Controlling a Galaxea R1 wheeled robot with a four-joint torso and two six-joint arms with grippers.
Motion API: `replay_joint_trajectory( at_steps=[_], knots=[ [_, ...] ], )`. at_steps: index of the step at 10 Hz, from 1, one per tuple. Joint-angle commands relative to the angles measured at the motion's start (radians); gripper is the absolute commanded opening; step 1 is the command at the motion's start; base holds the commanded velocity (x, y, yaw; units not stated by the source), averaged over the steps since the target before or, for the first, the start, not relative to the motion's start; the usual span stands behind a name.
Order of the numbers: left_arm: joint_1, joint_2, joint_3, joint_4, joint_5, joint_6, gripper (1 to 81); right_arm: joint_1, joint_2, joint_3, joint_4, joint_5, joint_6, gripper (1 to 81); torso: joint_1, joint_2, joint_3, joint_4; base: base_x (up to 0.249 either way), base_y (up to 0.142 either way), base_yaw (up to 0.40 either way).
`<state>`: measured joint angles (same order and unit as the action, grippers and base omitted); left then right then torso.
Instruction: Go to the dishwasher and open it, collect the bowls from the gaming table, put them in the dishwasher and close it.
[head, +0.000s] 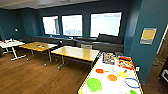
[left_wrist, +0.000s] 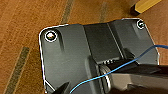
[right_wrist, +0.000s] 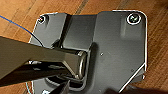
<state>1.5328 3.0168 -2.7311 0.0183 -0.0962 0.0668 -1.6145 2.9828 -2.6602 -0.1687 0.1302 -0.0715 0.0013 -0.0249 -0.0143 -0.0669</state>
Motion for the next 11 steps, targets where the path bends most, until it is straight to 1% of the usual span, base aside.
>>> replay_joint_trajectory(
  at_steps=[1, 3, 9, 10, 11],
  knots=[
    [-0.050, -0.002, -0.001, -0.004, 0.050, 0.002, 81.1, 0.044, -0.005, 0.000, -0.008, -0.049, -0.005, 81.1, 0.000, 0.000, 0.000, 0.000, 0.092, 0.080, 0.000],
    [-0.050, -0.002, -0.001, -0.006, 0.050, 0.002, 81.1, 0.041, -0.003, 0.000, -0.008, -0.049, -0.007, 81.1, 0.000, 0.000, 0.000, 0.000, 0.086, 0.030, 0.000],
    [-0.050, -0.001, -0.001, -0.005, 0.050, -0.001, 81.1, 0.044, -0.003, -0.003, -0.005, -0.055, -0.005, 81.1, 0.000, 0.000, 0.000, 0.000, 0.000, 0.000, 0.000],
    [-0.050, 0.001, -0.003, -0.004, 0.050, -0.001, 81.1, 0.044, -0.003, -0.003, -0.005, -0.055, -0.005, 81.1, 0.000, 0.000, 0.000, 0.000, 0.000, -0.072, 0.000],
    [-0.050, -0.002, -0.003, -0.003, 0.052, -0.001, 81.1, 0.043, -0.003, -0.003, -0.005, -0.055, -0.004, 81.1, 0.000, 0.000, 0.000, 0.000, 0.000, 0.000, -0.243]
  ],
)
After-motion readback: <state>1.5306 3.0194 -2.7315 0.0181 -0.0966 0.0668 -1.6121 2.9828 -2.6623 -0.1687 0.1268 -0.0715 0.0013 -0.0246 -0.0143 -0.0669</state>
